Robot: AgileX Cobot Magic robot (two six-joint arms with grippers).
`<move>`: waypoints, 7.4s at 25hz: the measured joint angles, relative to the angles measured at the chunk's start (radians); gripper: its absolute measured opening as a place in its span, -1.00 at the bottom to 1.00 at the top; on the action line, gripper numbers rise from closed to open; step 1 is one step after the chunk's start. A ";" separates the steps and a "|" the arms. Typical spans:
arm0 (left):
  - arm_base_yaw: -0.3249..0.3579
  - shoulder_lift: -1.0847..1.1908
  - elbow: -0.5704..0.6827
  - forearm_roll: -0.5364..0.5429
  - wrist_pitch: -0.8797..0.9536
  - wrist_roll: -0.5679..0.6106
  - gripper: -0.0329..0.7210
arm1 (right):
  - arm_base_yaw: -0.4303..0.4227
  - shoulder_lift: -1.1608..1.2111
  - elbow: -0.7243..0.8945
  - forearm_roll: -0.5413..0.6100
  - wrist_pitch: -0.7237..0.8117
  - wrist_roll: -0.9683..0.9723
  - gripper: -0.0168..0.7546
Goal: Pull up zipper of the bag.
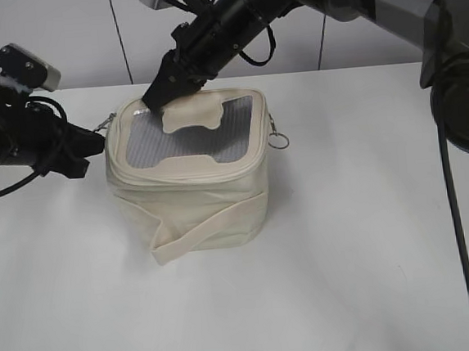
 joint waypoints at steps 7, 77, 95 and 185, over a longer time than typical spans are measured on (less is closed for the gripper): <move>0.000 -0.005 0.000 0.023 0.014 -0.050 -0.94 | 0.000 0.000 0.000 0.000 0.000 0.018 -0.81; 0.064 -0.264 -0.128 0.375 0.299 -0.873 0.08 | -0.253 -0.442 0.645 0.020 -0.121 0.212 -0.04; -0.234 0.432 -1.022 0.801 0.609 -1.084 0.08 | -0.280 -0.801 1.450 0.440 -0.612 -0.543 -0.06; -0.261 0.473 -1.057 0.880 0.645 -1.161 -0.82 | 0.024 -0.851 1.657 0.639 -0.683 -0.740 -0.93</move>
